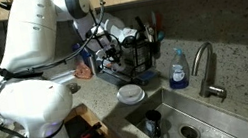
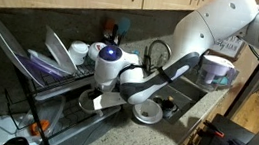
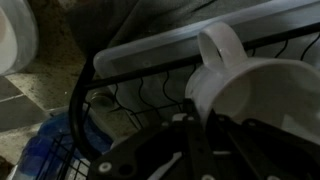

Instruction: Put the white cup upright on the bottom rack, then remove the lid from the bottom rack

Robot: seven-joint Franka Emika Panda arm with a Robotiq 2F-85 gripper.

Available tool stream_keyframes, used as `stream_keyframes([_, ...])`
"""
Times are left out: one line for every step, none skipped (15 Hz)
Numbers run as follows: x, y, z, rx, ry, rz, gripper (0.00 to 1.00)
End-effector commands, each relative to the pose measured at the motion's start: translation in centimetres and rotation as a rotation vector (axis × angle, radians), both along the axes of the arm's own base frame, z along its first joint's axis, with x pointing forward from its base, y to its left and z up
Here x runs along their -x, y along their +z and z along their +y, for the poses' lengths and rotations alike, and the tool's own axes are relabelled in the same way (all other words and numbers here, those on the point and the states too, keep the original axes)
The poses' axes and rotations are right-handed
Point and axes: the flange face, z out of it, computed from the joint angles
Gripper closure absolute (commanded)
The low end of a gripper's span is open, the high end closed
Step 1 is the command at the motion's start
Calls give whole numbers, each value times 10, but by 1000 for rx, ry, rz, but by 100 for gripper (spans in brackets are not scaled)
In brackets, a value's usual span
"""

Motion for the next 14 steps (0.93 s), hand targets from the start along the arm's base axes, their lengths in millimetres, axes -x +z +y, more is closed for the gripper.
stream_keyframes([3, -57, -32, -78, -84, 35, 97])
stream_keyframes([6, -59, -37, -92, -107, 34, 98])
stream_keyframes([9, -60, -40, -105, -125, 30, 98])
stream_keyframes([12, -63, -45, -126, -157, 28, 97])
stream_keyframes([12, -65, -51, -151, -184, 18, 97])
stream_keyframes([11, -67, -56, -178, -200, 16, 97])
stream_keyframes([11, -67, -62, -204, -218, 12, 97])
stream_keyframes([10, -67, -67, -222, -233, 5, 98])
stream_keyframes([9, -66, -72, -235, -248, -3, 98])
stream_keyframes([8, -65, -76, -250, -254, -10, 97])
stream_keyframes([8, -67, -77, -251, -264, -11, 98])
stream_keyframes([6, -66, -79, -252, -266, -15, 98])
stream_keyframes([5, -66, -80, -252, -269, -16, 98])
stream_keyframes([3, -66, -80, -250, -275, -14, 98])
